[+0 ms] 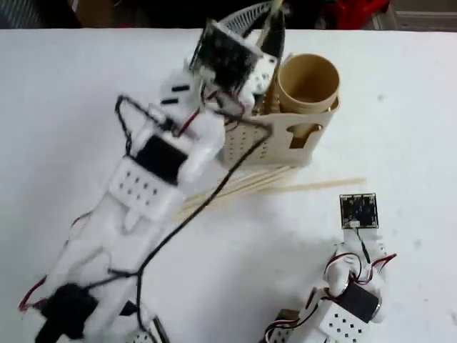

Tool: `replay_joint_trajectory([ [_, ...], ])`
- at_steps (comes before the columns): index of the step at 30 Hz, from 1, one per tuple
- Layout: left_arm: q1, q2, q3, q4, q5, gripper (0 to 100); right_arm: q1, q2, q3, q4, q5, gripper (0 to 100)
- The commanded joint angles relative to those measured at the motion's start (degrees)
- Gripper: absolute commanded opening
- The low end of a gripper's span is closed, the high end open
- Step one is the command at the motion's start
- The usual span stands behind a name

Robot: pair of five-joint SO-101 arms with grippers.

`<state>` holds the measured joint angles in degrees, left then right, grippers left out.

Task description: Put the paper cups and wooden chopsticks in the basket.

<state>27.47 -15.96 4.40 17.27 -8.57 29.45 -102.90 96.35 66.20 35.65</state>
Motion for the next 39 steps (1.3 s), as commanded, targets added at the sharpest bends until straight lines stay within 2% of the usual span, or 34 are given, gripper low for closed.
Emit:
replay_joint_trajectory([
  [1,-3.12,4.62,-6.86,2.37,10.11,2,0.22,0.31,0.53,-0.75,-0.09,2.4],
  [9,-4.26,6.02,-7.21,2.46,11.08,3,0.22,0.31,0.53,-0.75,-0.09,2.4],
  [15,-4.09,6.11,-7.12,5.45,11.34,14,0.22,0.31,0.53,-0.75,-0.09,2.4],
  [23,-6.02,5.85,-7.12,7.65,10.99,11,0.22,0.31,0.53,-0.75,-0.09,2.4],
  [28,-16.48,0.75,-7.03,22.86,11.25,11,0.22,0.31,0.53,-0.75,-0.09,2.4],
  [33,-30.11,-3.65,-5.19,49.67,11.25,11,0.22,0.31,0.53,-0.75,-0.09,2.4],
  [34,-32.04,-3.3,-2.9,52.92,11.25,12,0.22,0.31,0.53,-0.75,-0.09,2.4],
  [36,-34.68,-2.42,4.13,53.71,10.9,12,0.22,0.31,0.53,-0.75,-0.09,2.4],
  [39,-36.44,-0.22,17.32,43.34,11.16,12,0.22,0.31,0.53,-0.75,-0.09,2.4],
])
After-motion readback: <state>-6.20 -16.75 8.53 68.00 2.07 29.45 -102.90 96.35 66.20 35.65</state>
